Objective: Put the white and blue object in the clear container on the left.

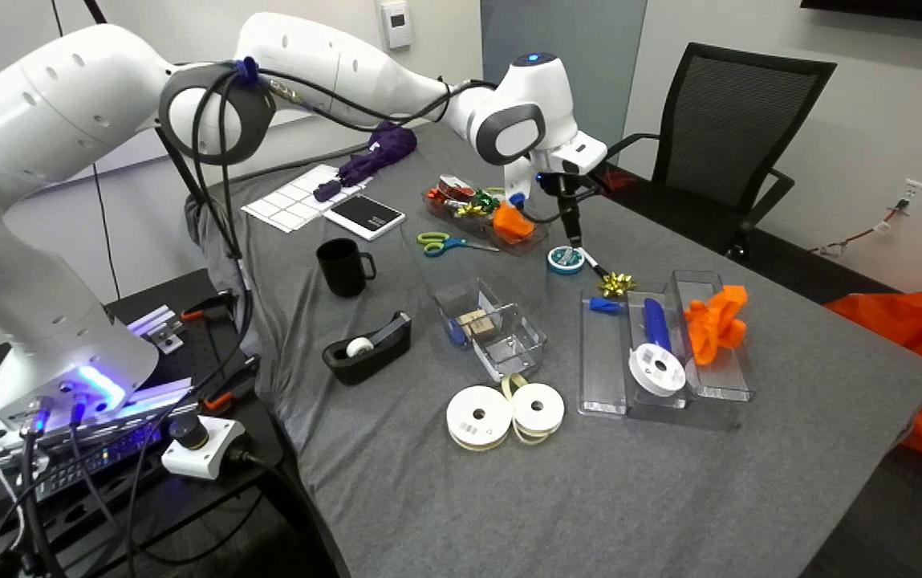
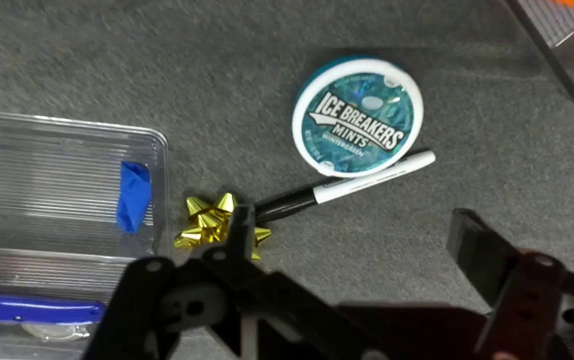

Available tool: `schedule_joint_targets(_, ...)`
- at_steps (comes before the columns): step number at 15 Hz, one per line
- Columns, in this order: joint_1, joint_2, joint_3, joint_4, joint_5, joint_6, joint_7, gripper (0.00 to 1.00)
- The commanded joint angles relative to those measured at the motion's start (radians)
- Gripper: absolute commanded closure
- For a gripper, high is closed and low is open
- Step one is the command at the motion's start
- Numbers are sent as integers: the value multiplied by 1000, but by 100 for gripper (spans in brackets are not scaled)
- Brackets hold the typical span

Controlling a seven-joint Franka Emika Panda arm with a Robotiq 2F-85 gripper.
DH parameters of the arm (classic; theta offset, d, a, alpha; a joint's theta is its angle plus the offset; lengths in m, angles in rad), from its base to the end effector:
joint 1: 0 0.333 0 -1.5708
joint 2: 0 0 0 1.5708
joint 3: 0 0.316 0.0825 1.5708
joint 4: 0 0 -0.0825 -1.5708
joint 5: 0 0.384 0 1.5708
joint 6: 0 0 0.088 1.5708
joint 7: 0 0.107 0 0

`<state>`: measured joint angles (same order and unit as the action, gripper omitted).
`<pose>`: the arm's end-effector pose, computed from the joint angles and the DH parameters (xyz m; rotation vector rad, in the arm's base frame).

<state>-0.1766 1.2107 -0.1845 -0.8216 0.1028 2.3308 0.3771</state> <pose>0.7926 -0.2179 0.2001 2.8786 -0.9734 0.4796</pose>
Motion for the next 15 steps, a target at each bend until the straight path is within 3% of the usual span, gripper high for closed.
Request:
schedule_joint_targets(1,-26,84,26,89,8,87,-66,0)
schedule_joint_targets(3,-21,104,19,99,6,114,-55,0)
schedule_joint_targets(4,-9,64,7,45,2,90,-33,0)
schedule_joint_targets(12,-2,99,7,72,-4,131,-43,0)
schedule_joint_targets(15,-4,113,38,67,9,151,-76,0)
